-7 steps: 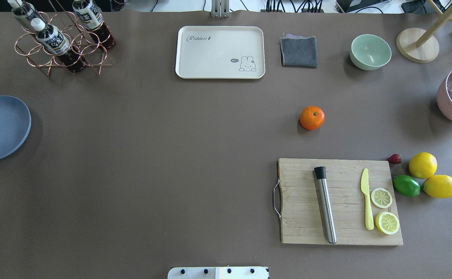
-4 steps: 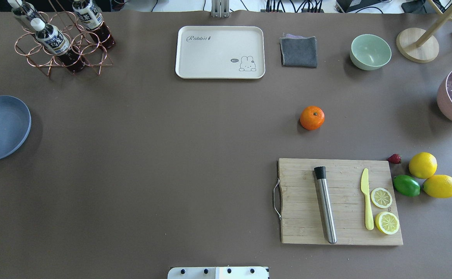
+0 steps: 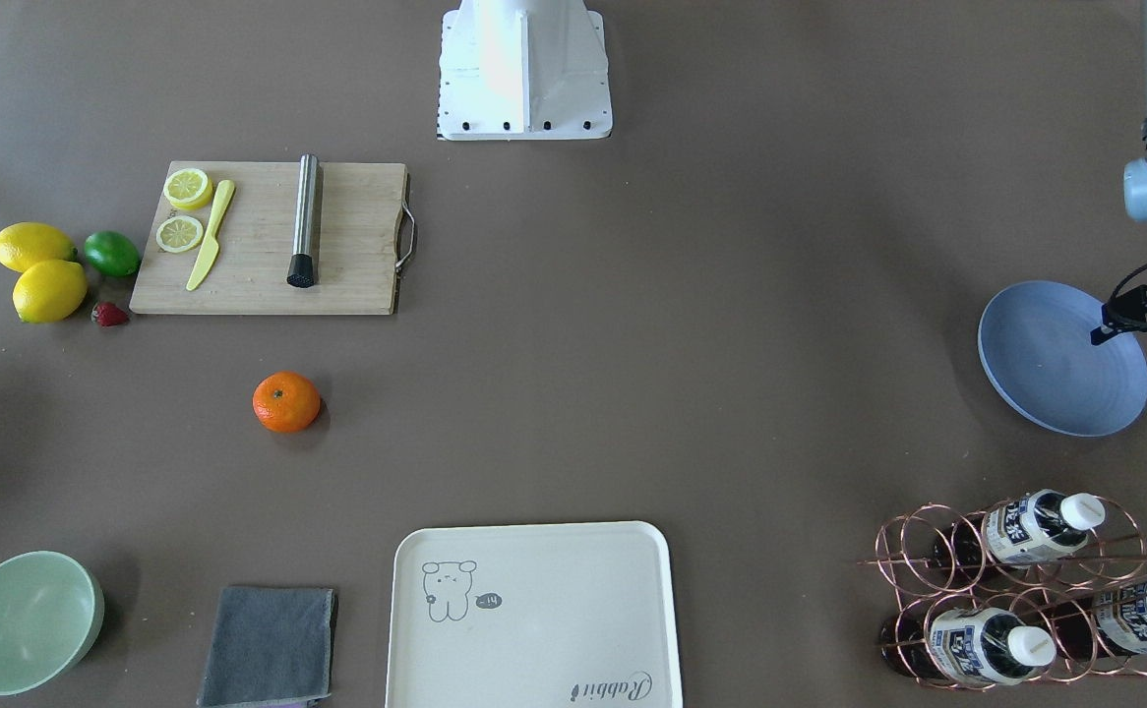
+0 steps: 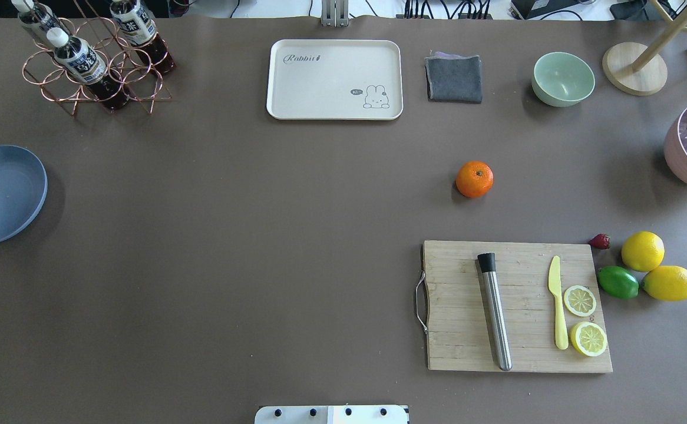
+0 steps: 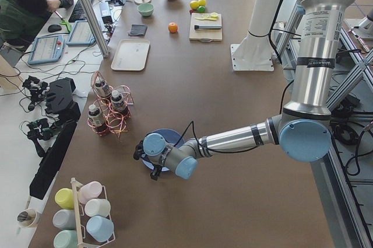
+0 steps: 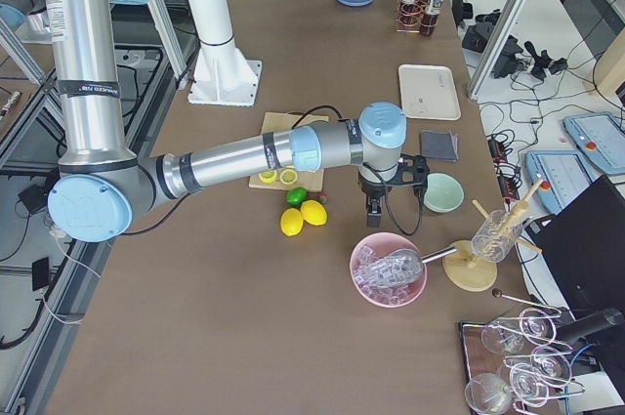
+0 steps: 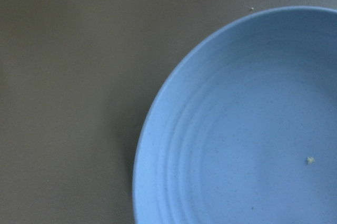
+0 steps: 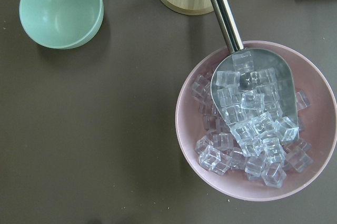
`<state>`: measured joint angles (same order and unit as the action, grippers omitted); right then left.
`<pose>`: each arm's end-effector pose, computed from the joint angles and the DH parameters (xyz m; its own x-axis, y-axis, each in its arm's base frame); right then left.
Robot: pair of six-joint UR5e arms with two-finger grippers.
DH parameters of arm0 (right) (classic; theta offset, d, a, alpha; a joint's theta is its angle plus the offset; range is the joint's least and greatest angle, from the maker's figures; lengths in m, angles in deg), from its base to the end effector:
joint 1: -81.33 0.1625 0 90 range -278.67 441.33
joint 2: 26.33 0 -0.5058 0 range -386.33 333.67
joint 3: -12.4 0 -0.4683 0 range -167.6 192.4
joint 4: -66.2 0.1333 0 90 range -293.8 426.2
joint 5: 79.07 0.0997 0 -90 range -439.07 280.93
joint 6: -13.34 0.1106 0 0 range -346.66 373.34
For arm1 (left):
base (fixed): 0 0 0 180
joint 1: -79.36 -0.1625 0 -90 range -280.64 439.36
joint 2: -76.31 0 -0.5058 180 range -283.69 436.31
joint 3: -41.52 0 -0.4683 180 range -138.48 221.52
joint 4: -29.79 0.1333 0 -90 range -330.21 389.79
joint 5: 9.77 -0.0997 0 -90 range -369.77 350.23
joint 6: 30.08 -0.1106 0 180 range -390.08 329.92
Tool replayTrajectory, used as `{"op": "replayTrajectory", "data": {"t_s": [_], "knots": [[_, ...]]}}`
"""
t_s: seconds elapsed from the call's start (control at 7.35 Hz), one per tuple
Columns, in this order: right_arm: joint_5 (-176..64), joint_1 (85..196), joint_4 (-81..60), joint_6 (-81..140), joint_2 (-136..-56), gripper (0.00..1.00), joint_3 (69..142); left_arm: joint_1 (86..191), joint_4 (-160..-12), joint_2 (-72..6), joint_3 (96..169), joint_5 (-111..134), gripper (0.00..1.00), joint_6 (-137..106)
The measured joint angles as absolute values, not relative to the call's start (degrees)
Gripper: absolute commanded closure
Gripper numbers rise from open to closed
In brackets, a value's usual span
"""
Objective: Pick orange to plate
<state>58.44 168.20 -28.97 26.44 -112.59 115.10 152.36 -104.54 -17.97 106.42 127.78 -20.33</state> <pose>0.0192 -0.5965 0.5885 0.6614 0.0459 0.7487 -0.0989 0.9947 0.0264 0.1250 -0.5857 0.8620 0.5967 0.3234 -0.7344 -0.1695 0.9453 0.2786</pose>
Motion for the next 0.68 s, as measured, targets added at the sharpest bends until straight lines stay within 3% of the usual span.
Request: {"op": "replayTrajectory", "data": {"t_s": [0.14,0.27,0.68], "knots": [[58.39,168.18,-28.93,26.44,-112.58,0.00,115.12,152.34,-104.54,-17.95,106.02,127.77,0.92,-20.33],[58.36,168.17,-28.91,26.44,-112.53,0.00,115.20,152.32,-104.56,-17.86,105.81,127.80,1.00,-20.33],[58.41,168.16,-28.90,26.44,-112.44,0.00,115.51,152.32,-104.49,-17.70,105.83,127.97,1.00,-19.92]]}}
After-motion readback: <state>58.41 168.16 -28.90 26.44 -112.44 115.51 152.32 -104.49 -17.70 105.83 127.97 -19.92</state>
